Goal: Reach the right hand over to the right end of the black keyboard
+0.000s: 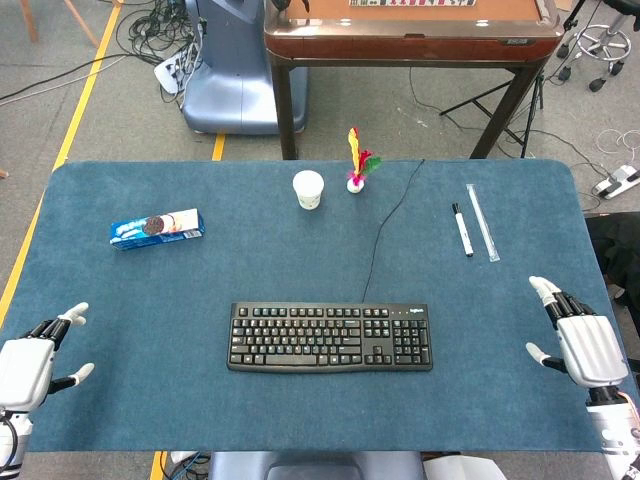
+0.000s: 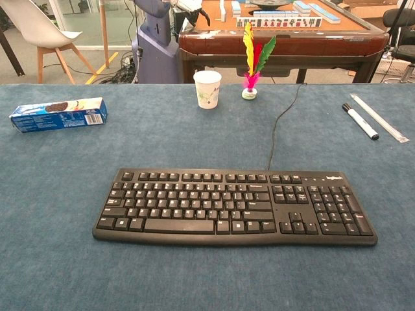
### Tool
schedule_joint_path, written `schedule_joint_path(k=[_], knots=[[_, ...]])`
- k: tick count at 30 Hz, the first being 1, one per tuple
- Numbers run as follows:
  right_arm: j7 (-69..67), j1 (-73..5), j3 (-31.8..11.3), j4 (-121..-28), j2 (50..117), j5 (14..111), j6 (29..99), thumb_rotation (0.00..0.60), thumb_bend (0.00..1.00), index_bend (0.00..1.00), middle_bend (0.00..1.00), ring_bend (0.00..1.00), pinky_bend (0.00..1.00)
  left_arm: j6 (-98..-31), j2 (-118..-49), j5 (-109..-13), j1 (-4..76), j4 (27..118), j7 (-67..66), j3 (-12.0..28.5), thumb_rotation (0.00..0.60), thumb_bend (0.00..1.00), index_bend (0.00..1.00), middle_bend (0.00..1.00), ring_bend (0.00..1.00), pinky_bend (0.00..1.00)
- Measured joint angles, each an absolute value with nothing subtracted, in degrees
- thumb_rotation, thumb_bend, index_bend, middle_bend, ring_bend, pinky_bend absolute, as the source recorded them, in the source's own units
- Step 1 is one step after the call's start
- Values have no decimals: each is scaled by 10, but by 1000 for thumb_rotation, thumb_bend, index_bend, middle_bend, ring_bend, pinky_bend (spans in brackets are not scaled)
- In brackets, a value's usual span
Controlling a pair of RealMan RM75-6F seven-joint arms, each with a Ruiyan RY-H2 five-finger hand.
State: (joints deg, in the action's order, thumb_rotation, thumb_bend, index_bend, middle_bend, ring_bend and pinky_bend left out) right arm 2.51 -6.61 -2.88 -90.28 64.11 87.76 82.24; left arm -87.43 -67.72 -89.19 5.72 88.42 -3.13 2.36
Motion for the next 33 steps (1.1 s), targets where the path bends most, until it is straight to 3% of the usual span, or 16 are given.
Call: schedule_joint_path(k=[8, 17, 21, 23, 28, 33], knots=[[28, -64, -29, -912, 638, 878, 829, 600, 0, 30, 158, 224, 449, -871, -676, -891, 59, 887, -31, 21, 600, 84, 252, 387, 371, 549], [25, -67, -29, -908, 644, 880, 826, 600, 27, 87, 273, 230, 484, -870, -674, -891, 58, 887, -30, 19, 600, 84, 253, 387, 371, 550], [25, -71, -29, -906, 651, 889, 828, 600, 59, 131, 355, 294, 516, -871, -672, -891, 57, 890, -31, 19, 600, 84, 253, 387, 372, 550], [30, -76, -29, -905, 654, 892, 822, 600, 78, 148, 407, 346, 569, -872, -671, -890, 56, 892, -30, 18, 600, 84, 254, 387, 372, 549], [62, -95, -28, -916, 655, 898, 796, 600, 117, 175, 492, 478, 871, -880, -675, -887, 53, 885, -45, 22, 600, 84, 254, 389, 372, 550], [121, -125, -31, -942, 654, 907, 757, 600, 175, 198, 601, 616, 989, -880, -676, -878, 52, 887, -51, 25, 600, 84, 255, 390, 372, 550]])
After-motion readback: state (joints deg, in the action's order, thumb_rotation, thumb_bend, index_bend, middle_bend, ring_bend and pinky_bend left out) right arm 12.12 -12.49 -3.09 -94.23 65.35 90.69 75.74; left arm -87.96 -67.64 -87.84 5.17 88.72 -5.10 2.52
